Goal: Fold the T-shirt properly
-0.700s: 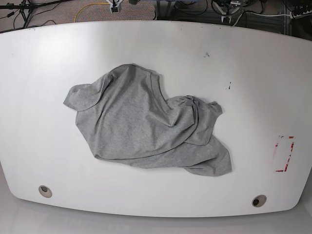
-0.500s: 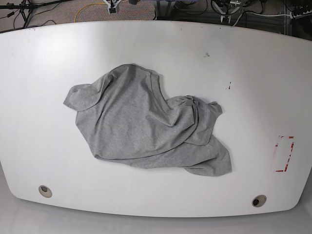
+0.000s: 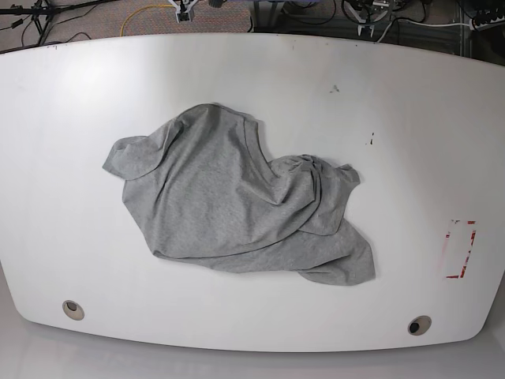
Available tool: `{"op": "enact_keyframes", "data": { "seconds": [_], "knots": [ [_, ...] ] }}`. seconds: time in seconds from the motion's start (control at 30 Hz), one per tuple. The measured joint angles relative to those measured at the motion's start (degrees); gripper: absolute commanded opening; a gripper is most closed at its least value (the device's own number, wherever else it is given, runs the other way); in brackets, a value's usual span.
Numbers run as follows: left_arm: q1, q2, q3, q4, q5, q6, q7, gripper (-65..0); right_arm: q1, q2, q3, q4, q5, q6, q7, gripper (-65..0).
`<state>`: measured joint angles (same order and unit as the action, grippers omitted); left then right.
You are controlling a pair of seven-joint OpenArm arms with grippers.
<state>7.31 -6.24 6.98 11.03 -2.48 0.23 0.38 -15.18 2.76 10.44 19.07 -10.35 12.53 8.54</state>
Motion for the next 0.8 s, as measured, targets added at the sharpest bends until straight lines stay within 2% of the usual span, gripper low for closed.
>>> {"op": "enact_keyframes", "data": {
  "seconds": [0.8],
  "knots": [
    [0.6, 0.0, 0.0, 0.3, 0.0, 0.0, 0.0, -63.9, -0.2, -0.1, -0.3, 0.0, 0.0, 0.0, 0.2, -51.9]
  ]
}}
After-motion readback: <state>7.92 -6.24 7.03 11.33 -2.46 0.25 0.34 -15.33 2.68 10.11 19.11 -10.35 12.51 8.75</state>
